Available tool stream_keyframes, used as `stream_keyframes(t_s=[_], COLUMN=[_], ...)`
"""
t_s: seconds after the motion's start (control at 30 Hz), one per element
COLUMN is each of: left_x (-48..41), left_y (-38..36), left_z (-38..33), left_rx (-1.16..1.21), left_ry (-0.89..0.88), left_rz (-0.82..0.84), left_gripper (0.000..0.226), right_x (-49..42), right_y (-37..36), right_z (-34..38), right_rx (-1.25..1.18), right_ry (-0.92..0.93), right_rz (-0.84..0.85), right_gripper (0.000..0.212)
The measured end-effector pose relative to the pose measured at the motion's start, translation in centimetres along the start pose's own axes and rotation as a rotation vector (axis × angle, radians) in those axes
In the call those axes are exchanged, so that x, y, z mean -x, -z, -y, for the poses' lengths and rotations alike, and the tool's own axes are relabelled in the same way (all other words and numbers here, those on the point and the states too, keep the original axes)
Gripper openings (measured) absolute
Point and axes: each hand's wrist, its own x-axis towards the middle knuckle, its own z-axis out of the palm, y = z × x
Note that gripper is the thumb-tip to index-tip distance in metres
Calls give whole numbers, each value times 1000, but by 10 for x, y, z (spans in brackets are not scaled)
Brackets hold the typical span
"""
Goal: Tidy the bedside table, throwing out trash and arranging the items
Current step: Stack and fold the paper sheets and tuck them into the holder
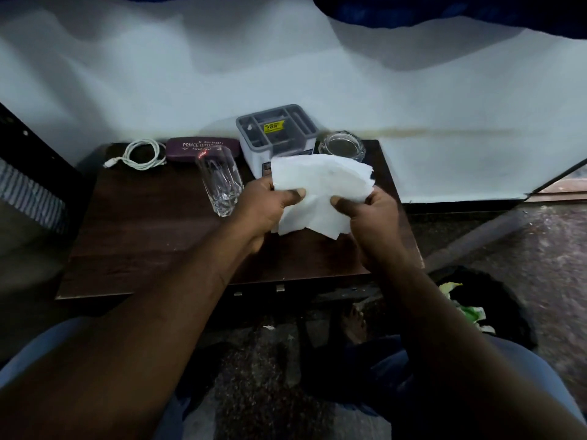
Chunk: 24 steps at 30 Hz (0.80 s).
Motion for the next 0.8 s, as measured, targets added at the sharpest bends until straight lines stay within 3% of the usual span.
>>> stream_keyframes(t_s=[0.23,0.33,0.43,0.63,0.8], left_x=[2,2,1,0,2], left_y=[-9,-5,-5,-12,-9], left_z=[-2,-7,-1,3,-7], left_rx=[16,35,10,-104,-121], left_ry=[-134,-236,-193,-190,-277], left_rz=[-98,-72,-52,-157,-142], left_gripper=[10,24,36,39,46], right_x=[2,0,-2,2,-5], right_y=[-5,-4,-6,-13,-14], right_z=[-3,7,1,-11,-6], right_rx=[37,43,54,149,133], right_ry=[80,177,129,90,110], right_rz=[-60,-33,-5,-65,-75], right_gripper=[26,27,34,30,46])
